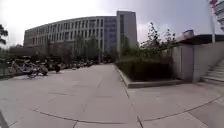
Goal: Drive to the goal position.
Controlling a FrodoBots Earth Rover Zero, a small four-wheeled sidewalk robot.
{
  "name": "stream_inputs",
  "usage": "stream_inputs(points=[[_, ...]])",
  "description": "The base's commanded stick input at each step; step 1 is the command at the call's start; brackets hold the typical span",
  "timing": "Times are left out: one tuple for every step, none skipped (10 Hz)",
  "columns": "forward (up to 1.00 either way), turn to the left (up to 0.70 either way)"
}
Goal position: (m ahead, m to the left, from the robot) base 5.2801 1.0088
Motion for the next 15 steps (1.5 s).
stream_inputs(points=[[0.60, 0.02], [0.60, 0.02], [0.60, 0.02], [0.60, 0.02], [0.60, 0.02], [0.60, 0.02], [0.60, 0.02], [0.60, 0.02], [0.60, 0.02], [0.60, 0.02], [0.60, 0.02], [0.60, 0.02], [0.60, 0.02], [0.60, 0.02], [0.60, 0.02]])
